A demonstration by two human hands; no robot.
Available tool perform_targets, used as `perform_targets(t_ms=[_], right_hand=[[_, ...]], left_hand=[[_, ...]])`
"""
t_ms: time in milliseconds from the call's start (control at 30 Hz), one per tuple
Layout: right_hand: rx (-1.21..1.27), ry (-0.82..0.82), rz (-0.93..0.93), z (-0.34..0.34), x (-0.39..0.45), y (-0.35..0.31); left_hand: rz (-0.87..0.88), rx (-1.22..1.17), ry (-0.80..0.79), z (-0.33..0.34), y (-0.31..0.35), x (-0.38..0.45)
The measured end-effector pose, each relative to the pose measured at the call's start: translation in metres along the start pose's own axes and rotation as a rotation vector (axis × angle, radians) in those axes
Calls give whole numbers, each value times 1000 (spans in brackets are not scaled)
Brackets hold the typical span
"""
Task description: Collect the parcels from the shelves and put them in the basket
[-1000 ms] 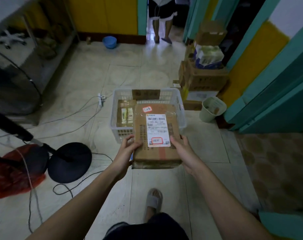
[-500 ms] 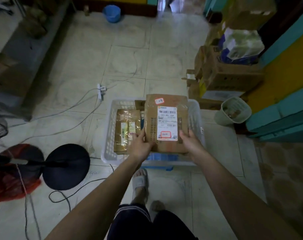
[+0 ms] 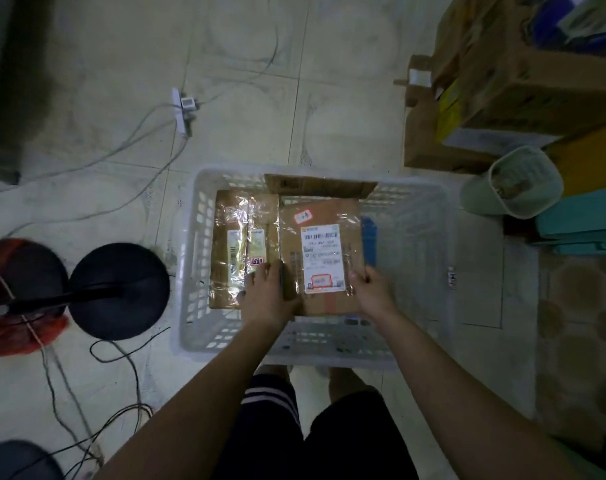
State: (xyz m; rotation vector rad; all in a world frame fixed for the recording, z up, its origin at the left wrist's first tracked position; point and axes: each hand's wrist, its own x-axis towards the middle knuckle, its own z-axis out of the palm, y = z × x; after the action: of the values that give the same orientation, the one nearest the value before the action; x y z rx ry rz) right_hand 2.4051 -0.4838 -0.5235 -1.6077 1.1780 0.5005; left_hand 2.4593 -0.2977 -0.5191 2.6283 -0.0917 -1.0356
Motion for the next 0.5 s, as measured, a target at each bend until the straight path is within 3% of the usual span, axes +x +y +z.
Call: perform_targets(t_ms=[333, 433, 500], right_hand=[[13, -85, 26, 23, 40, 23], [-7, -168, 62, 18, 29, 11], [-18, -140, 50, 11, 17, 1]], left_hand=[[74, 173, 20, 23, -18, 31], [78, 178, -61, 12, -15, 26], [78, 165, -94, -2, -6, 23]])
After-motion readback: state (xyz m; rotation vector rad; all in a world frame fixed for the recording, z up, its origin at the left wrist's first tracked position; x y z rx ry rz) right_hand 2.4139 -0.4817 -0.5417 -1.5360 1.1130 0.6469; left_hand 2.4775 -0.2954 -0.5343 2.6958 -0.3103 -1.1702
